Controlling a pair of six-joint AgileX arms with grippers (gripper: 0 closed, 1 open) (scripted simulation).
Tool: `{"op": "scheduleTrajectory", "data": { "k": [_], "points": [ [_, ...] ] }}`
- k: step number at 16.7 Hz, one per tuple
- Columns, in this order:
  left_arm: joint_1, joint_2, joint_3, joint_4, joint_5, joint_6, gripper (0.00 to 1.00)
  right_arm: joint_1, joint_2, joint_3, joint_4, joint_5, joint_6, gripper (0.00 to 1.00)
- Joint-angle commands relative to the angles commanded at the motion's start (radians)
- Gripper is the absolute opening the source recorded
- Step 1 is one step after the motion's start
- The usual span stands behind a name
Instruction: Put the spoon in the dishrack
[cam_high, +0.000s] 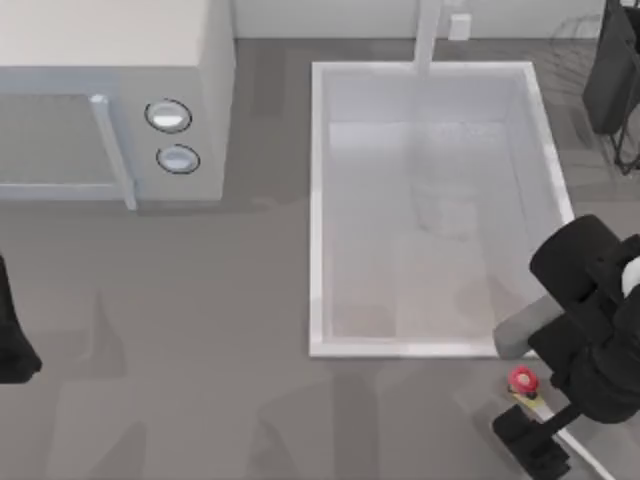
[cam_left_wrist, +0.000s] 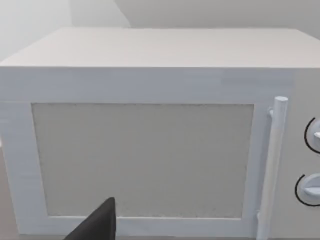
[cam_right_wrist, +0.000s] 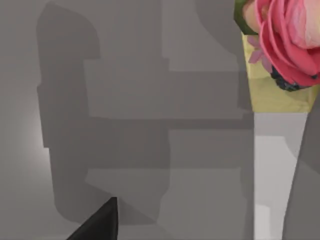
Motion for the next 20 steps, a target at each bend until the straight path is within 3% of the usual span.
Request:
{"op": "scheduleTrajectory", "data": {
  "k": [10, 20],
  "points": [
    [0.000, 0.000, 0.000, 0.000, 0.000, 0.000, 1.00, 0.000, 0.000, 0.000, 0.000, 0.000, 0.000, 0.02],
    [0.000, 0.000, 0.000, 0.000, 0.000, 0.000, 1.00, -0.003, -0.071, 0.036, -0.069, -0.002, 0.001, 0.00]
  ]
}}
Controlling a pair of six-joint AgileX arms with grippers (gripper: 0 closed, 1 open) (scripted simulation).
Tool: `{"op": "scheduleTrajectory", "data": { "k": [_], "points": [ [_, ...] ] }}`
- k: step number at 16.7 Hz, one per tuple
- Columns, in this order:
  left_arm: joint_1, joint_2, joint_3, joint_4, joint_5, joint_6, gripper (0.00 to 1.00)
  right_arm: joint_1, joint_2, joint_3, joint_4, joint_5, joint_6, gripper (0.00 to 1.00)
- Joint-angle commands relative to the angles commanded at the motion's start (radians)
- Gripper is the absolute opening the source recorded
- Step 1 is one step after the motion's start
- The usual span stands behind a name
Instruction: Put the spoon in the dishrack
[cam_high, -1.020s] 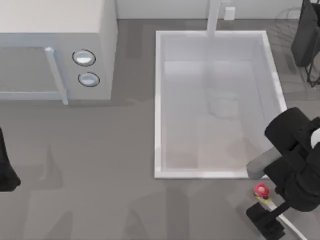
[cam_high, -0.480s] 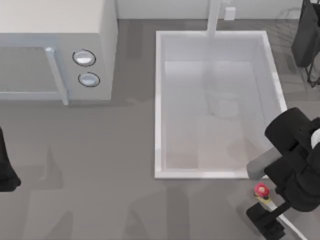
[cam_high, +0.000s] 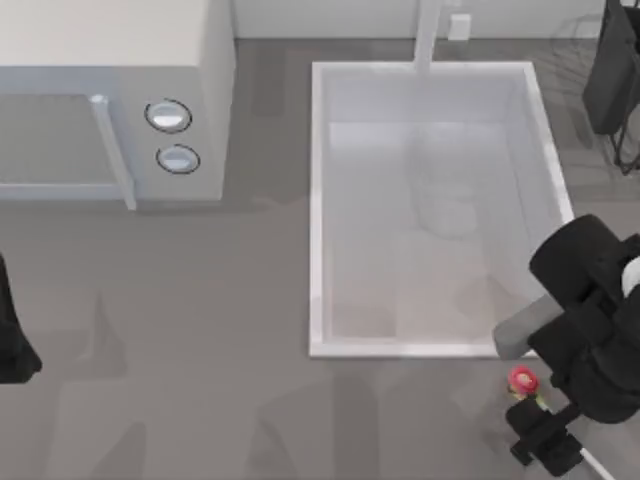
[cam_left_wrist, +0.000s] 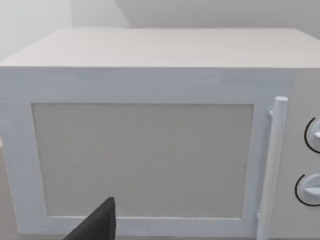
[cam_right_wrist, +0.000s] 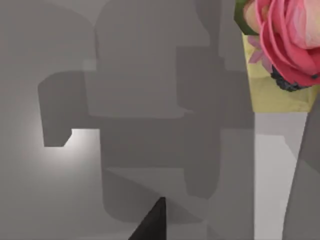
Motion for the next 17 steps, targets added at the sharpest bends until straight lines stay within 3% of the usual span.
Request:
{"op": "scheduleTrajectory", "data": {
  "k": [5, 13, 17],
  "points": [
    [0.000, 0.000, 0.000, 0.000, 0.000, 0.000, 1.00, 0.002, -0.019, 0.157, -0.167, 0.000, -0.002, 0.00],
    [0.000, 0.000, 0.000, 0.000, 0.000, 0.000, 1.00, -0.005, -0.127, 0.581, -0.736, 0.000, -0.011, 0.00],
    [0.000, 0.000, 0.000, 0.000, 0.000, 0.000, 1.00, -0.011, -0.168, 0.673, -0.841, 0.000, -0.013, 0.00]
  ]
}}
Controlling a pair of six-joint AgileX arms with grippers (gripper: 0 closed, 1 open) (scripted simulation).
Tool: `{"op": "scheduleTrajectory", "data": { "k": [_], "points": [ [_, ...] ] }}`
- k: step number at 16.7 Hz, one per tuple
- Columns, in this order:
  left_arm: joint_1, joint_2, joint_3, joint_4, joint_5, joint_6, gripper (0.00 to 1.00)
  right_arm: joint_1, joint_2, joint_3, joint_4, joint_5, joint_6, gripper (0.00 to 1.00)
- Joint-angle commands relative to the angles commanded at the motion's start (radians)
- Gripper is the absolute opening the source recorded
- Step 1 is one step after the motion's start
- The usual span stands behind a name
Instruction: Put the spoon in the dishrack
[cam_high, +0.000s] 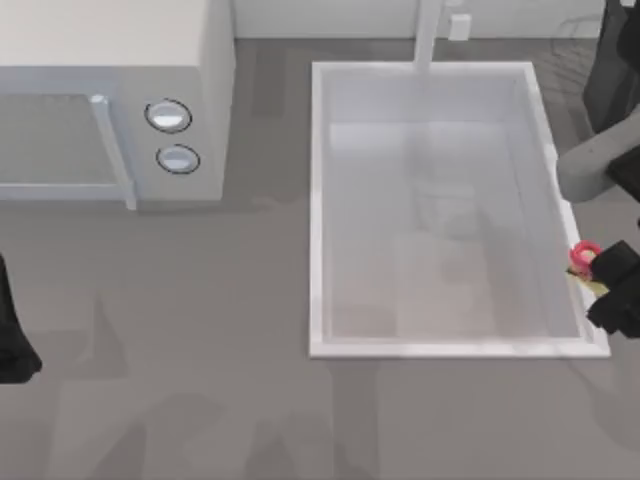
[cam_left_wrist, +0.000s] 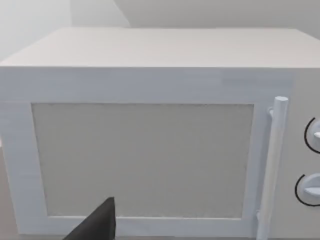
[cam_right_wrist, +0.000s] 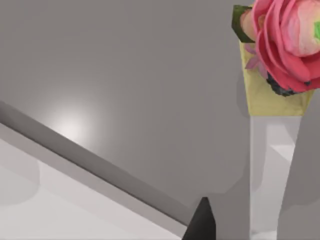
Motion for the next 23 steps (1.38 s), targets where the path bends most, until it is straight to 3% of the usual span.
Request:
{"op": "scheduleTrajectory", "data": {
  "k": [5, 9, 13, 23],
  "points": [
    [0.000, 0.000, 0.000, 0.000, 0.000, 0.000, 1.00, 0.003, 0.002, -0.002, 0.002, -0.001, 0.002, 0.00],
    [0.000, 0.000, 0.000, 0.000, 0.000, 0.000, 1.00, -0.092, -0.034, -0.009, 0.103, -0.057, 0.006, 0.00],
    [0.000, 0.000, 0.000, 0.000, 0.000, 0.000, 1.00, -0.310, -0.107, -0.043, 0.356, -0.177, 0.023, 0.00],
    [0.000, 0.000, 0.000, 0.000, 0.000, 0.000, 1.00, -0.996, -0.363, -0.210, 1.205, -0.535, 0.071, 0.00]
  ]
}}
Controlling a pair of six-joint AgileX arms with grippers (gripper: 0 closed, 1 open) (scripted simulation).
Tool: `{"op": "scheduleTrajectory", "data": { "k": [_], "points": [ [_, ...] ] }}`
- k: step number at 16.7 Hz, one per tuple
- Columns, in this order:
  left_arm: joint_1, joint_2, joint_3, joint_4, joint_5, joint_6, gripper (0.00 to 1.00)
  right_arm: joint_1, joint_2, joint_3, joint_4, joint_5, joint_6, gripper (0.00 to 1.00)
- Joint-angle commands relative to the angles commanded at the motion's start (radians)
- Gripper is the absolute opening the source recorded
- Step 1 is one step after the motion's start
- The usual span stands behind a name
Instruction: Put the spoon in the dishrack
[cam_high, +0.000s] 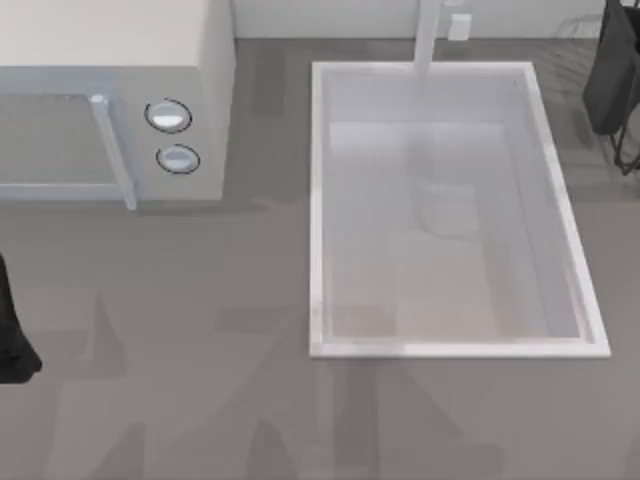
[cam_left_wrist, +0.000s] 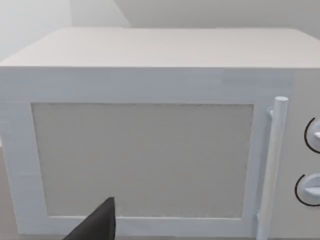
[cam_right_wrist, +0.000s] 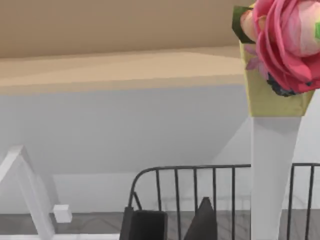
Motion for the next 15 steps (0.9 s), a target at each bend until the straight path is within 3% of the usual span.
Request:
{"op": "scheduleTrajectory", "data": {
  "k": [5, 11, 15],
  "points": [
    [0.000, 0.000, 0.000, 0.000, 0.000, 0.000, 1.00, -0.138, -0.072, -0.035, 0.143, -0.078, 0.016, 0.00],
    [0.000, 0.000, 0.000, 0.000, 0.000, 0.000, 1.00, -0.129, -0.055, -0.031, 0.154, -0.072, 0.017, 0.00],
    [0.000, 0.000, 0.000, 0.000, 0.000, 0.000, 1.00, -0.081, 0.092, -0.041, 0.306, -0.023, 0.019, 0.00]
  ]
}}
